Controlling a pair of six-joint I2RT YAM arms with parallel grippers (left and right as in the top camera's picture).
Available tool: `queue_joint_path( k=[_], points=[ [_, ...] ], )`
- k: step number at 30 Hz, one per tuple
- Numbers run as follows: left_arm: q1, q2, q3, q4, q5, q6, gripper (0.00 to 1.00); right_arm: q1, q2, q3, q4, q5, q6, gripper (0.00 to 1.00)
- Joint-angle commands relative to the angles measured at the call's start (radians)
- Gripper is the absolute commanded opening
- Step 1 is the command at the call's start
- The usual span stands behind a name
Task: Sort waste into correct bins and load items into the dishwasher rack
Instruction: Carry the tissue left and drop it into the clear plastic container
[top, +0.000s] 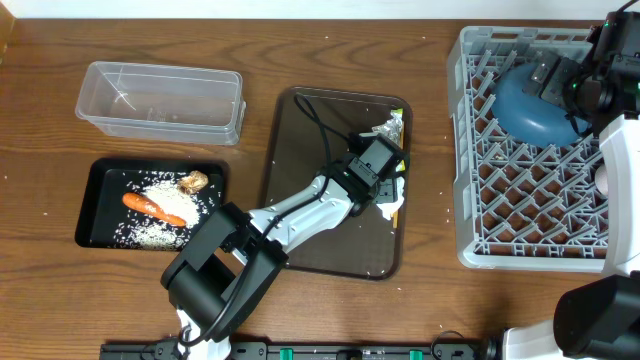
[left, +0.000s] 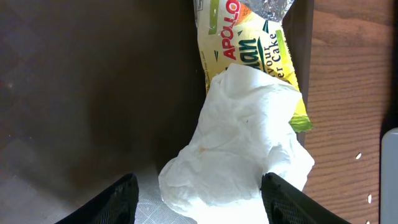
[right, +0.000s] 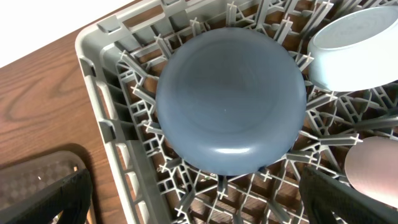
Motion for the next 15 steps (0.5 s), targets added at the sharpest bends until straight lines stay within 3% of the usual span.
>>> queue_joint_path(
  k=[1,5,12,15],
  points=[
    [0.002,0.037,0.008,0.003,-0.011,-0.019,0.64,-0.003,-0.01,0.0,-0.002,0.01,0.014,0.99],
    [0.002,0.058,0.008,0.009,-0.009,-0.029,0.62,-0.003,-0.01,0.0,-0.002,0.01,0.014,0.99],
    [0.002,0.06,0.008,0.008,-0.012,-0.028,0.32,-0.003,-0.01,0.0,-0.002,0.01,0.014,0.99],
    [0.002,0.048,0.008,0.005,-0.011,-0.028,0.27,-0.003,-0.01,0.0,-0.002,0.01,0.014,0.99]
  ],
)
